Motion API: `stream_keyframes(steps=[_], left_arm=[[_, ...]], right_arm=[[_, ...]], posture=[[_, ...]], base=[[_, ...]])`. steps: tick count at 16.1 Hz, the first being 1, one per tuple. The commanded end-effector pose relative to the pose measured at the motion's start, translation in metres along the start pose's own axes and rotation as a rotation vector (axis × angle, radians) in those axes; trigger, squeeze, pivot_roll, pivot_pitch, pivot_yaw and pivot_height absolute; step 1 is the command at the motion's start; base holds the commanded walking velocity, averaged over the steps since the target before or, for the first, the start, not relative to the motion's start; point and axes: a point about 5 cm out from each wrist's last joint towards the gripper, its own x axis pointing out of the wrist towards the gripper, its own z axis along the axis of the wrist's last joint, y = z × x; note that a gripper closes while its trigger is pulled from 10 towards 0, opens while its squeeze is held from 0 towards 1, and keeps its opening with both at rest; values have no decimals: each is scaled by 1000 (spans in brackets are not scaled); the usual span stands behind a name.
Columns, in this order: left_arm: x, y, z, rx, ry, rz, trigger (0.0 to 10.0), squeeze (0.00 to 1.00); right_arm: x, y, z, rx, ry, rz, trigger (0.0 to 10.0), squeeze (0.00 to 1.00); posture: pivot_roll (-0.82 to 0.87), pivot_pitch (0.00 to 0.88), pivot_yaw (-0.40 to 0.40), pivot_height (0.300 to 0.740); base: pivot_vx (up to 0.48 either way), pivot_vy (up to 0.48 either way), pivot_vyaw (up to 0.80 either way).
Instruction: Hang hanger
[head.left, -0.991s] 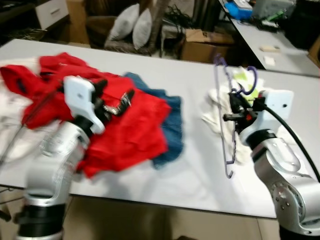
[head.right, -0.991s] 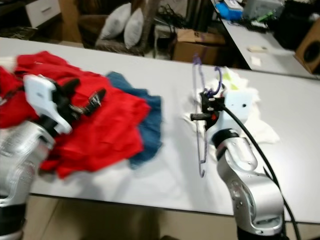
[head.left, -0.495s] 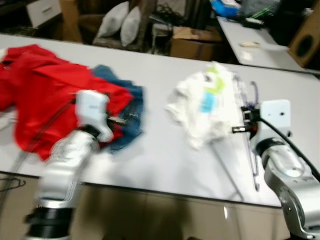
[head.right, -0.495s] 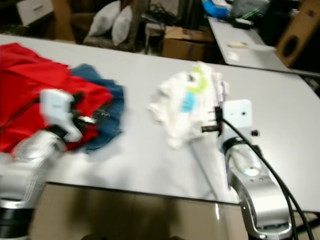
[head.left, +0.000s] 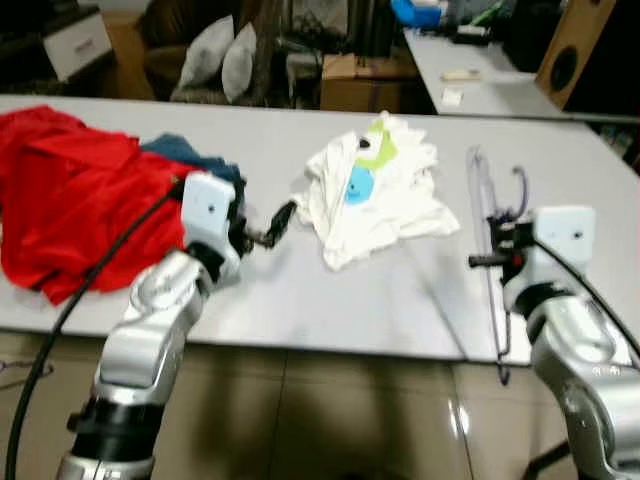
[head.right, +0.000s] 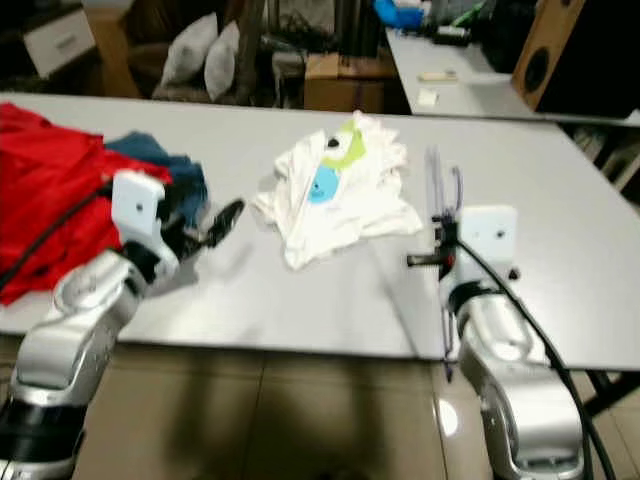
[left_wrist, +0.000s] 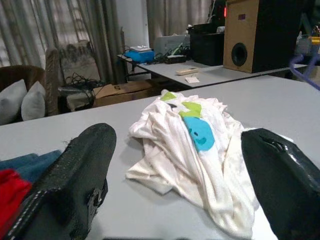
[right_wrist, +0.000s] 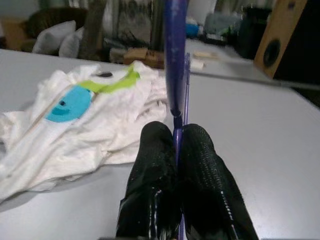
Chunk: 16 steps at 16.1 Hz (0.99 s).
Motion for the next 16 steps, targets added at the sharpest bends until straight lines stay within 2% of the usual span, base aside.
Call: stream_keyframes(steps=[1,5,7,8,12,14,16], left_arm=[[-5,8,-2,21,17,21,10000,0],[-6,24,-4,20,23,75,10000,0],[-8,25,-8,9,56,72,10000,0],[-10,24,-9,11,63,63,10000,0],[-15,26,-11,9,53,54,10000,0],[-13,25,-14,15,34,75,10000,0],[-9,17,-11,5,19,68,10000,0]], right_arm=[[1,7,5,-18,-29,35,10000,0],[6,3,9,-156,-65,-59,10000,0],[10,-3,12,-266,-83,-121,10000,0],[11,-4,11,-280,-85,-136,10000,0],[10,1,6,-216,-77,-137,10000,0],[9,-2,1,-200,-54,-151,10000,0],[8,-8,-3,-149,-32,-154,10000,0]], posture=[[-13,0,-23,740],[-5,0,-31,740],[4,0,-31,740],[8,0,-24,740],[-5,0,-12,740],[-6,0,-14,740],[9,0,-21,740]], base=[[0,480,0],[0,480,-400],[0,0,0],[0,0,0],[0,0,0],[0,0,0],[122,0,-231]])
